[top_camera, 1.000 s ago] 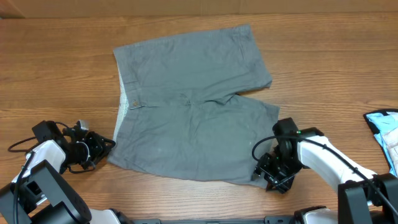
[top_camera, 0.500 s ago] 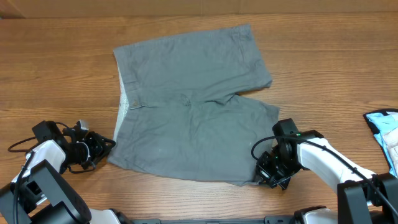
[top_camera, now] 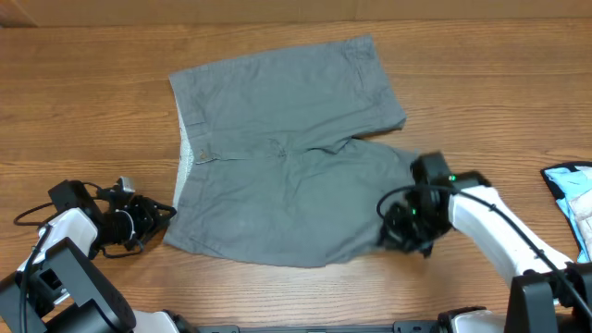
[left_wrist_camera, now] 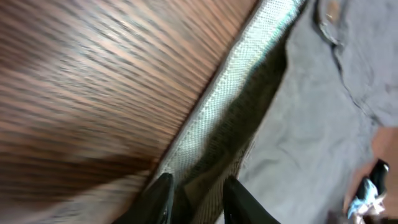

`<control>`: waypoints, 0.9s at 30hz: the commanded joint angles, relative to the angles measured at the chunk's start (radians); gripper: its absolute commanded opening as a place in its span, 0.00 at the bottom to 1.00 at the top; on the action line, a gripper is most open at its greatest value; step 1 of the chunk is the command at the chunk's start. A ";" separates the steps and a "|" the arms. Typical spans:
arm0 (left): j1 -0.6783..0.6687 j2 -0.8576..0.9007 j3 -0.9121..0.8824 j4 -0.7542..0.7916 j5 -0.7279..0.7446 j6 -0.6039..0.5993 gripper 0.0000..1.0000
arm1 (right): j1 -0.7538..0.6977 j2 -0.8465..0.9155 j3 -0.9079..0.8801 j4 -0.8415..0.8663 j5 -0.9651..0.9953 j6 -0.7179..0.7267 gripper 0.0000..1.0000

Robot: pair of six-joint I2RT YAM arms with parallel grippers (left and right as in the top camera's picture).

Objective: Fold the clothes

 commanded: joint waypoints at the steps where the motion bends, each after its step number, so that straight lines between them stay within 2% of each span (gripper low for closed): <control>1: -0.007 0.010 -0.004 -0.031 0.114 0.097 0.30 | -0.008 -0.001 0.053 0.003 0.017 -0.073 0.04; 5: -0.007 0.010 -0.004 -0.075 0.122 0.117 0.31 | -0.008 -0.001 0.053 0.020 0.017 -0.072 0.04; 8: -0.007 0.010 -0.005 -0.113 0.007 0.040 0.34 | -0.008 -0.001 0.053 0.025 0.017 -0.072 0.04; 13: -0.006 0.010 -0.005 -0.097 -0.202 -0.076 0.32 | -0.008 -0.001 0.053 0.025 0.017 -0.073 0.04; 18: -0.006 0.010 0.019 -0.054 -0.160 -0.126 0.32 | -0.008 -0.001 0.053 0.024 0.017 -0.073 0.04; 22: -0.006 0.010 0.061 -0.098 -0.241 -0.150 0.35 | -0.008 -0.001 0.053 0.021 0.017 -0.073 0.04; 27: -0.010 0.010 0.063 -0.166 -0.220 -0.152 0.41 | -0.008 -0.001 0.053 0.025 0.017 -0.073 0.04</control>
